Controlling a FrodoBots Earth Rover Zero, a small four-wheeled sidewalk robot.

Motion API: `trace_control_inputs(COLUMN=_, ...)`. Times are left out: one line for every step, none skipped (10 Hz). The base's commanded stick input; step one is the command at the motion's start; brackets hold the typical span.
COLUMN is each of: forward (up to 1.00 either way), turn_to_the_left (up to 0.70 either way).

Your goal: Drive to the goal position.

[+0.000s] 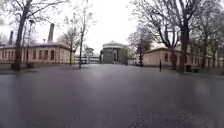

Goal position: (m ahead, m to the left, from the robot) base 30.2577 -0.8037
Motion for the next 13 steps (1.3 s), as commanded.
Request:
trace_control_inputs(forward=1.0, turn_to_the_left=0.0)
trace_control_inputs(forward=1.0, turn_to_the_left=0.0)
trace_control_inputs(forward=1.0, turn_to_the_left=0.0)
trace_control_inputs(forward=1.0, turn_to_the_left=0.0)
trace_control_inputs(forward=1.0, turn_to_the_left=0.0)
trace_control_inputs(forward=1.0, turn_to_the_left=0.0)
trace_control_inputs(forward=1.0, turn_to_the_left=0.0)
trace_control_inputs(forward=1.0, turn_to_the_left=0.0)
trace_control_inputs(forward=1.0, turn_to_the_left=0.0)
trace_control_inputs(forward=1.0, turn_to_the_left=0.0)
trace_control_inputs(forward=1.0, turn_to_the_left=0.0)
trace_control_inputs(forward=1.0, turn_to_the_left=0.0)
trace_control_inputs(forward=1.0, turn_to_the_left=0.0)
